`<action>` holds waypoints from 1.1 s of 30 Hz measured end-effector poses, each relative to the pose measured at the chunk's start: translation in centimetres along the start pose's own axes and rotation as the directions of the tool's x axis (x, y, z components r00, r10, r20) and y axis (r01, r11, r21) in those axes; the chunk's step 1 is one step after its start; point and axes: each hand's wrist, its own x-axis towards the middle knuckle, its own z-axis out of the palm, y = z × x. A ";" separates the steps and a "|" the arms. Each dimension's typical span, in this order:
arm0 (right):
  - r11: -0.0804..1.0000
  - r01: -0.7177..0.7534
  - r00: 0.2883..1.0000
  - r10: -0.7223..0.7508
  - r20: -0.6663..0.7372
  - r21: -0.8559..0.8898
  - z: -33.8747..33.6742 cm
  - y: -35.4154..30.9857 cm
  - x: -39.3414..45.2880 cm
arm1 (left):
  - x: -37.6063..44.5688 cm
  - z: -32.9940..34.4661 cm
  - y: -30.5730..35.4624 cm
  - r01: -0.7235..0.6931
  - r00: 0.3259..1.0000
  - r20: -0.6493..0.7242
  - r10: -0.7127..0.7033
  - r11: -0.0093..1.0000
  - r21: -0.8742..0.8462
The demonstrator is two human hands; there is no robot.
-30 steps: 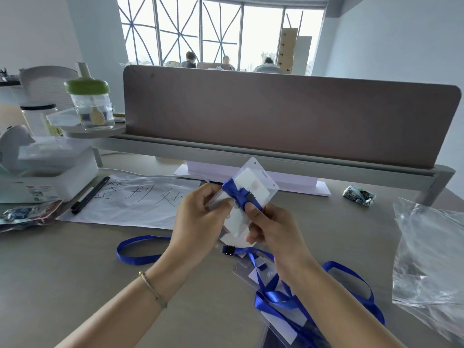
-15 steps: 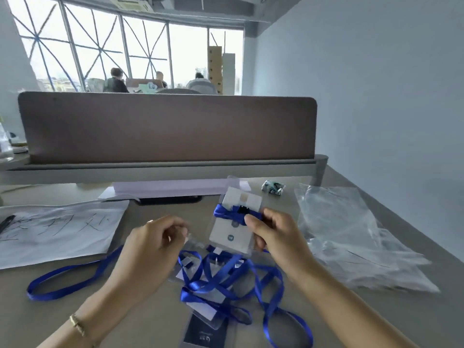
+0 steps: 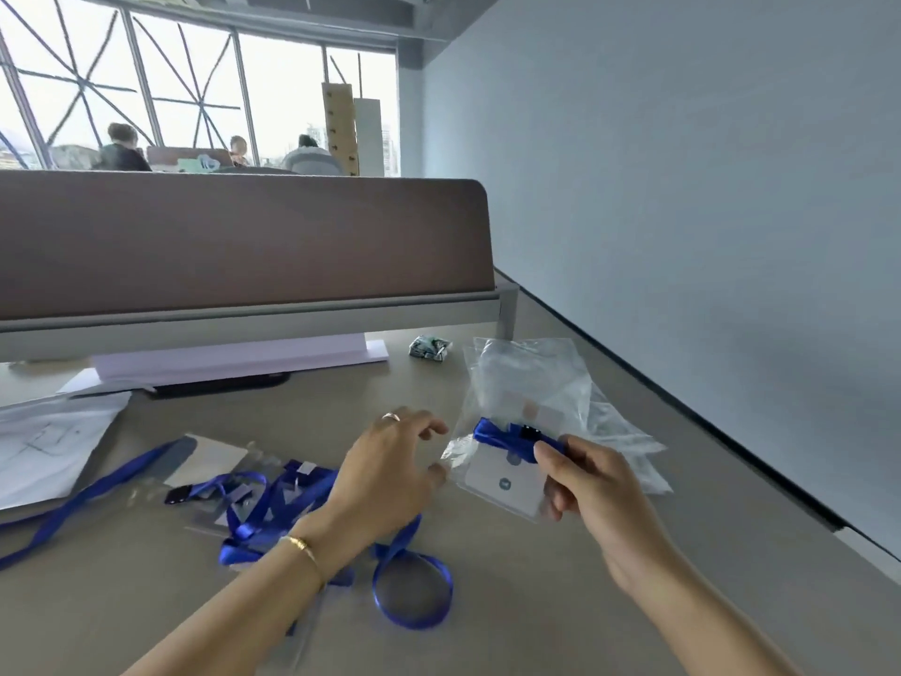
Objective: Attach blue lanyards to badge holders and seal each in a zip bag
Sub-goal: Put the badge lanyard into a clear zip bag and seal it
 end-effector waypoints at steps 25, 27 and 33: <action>0.874 -0.420 0.889 0.451 -0.083 0.244 -3.3 1.4 -0.1 | 1.3 3.8 5.4 -0.163 0.964 -0.209 0.162 0.987 0.011; 0.875 -0.411 0.888 0.448 -0.104 0.255 -3.2 1.4 0.3 | 1.2 4.0 5.5 -0.177 0.962 -0.209 0.177 0.984 0.023; 0.879 -0.422 0.885 0.453 -0.107 0.222 -2.9 1.9 1.0 | 1.1 4.4 5.6 -0.219 0.958 -0.187 0.219 0.976 0.018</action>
